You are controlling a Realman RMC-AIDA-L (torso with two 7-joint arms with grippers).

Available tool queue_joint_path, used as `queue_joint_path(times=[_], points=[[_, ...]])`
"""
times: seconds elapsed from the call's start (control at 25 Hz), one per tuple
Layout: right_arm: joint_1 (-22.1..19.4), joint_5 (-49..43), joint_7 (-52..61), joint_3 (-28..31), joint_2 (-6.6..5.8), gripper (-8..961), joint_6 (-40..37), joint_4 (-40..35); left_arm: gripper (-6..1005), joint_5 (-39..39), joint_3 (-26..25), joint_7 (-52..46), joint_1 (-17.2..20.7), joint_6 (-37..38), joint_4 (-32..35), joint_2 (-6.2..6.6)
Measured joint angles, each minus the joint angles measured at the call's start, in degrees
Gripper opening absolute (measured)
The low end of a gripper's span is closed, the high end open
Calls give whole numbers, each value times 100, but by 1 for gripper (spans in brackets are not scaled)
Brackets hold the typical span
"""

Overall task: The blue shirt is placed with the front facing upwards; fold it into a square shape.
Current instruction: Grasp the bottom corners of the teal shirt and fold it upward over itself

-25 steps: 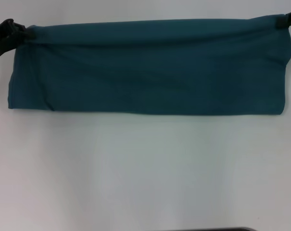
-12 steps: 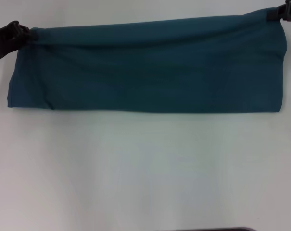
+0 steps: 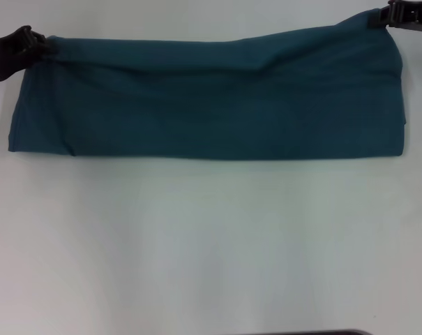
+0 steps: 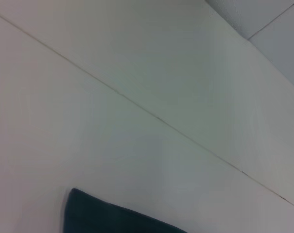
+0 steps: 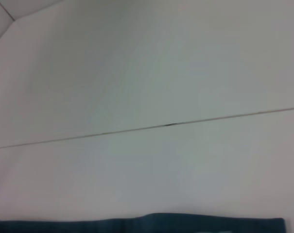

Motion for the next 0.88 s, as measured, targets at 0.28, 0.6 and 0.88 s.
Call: queue_joint_path(times=[0.28, 0.6, 0.88], points=[[32, -3, -4, -75, 30, 89, 299, 155, 105, -1, 18, 0, 8, -71, 20, 0], [47, -1, -17, -145, 53, 92, 499, 170, 106, 1, 33, 8, -3, -143, 51, -7], [113, 25, -26, -148, 50, 94, 624, 185, 106, -61, 35, 26, 4, -199, 60, -10]])
